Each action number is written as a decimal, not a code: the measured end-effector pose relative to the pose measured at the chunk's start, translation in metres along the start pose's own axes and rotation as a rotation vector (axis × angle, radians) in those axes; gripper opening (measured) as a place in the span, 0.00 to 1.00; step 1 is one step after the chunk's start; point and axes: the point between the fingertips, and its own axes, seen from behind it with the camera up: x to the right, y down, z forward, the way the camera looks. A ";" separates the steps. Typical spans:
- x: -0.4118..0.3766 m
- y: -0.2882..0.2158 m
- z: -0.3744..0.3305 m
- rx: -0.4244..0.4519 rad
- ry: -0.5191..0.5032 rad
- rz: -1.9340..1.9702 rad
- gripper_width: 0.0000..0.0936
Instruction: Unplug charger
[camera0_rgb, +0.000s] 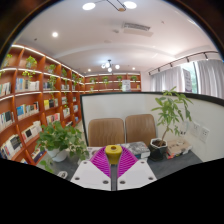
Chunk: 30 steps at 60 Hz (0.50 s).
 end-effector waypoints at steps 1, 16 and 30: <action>0.002 0.019 -0.009 -0.009 0.008 -0.002 0.05; 0.049 0.221 0.024 -0.432 -0.040 0.045 0.05; 0.050 0.300 0.025 -0.591 -0.122 0.101 0.12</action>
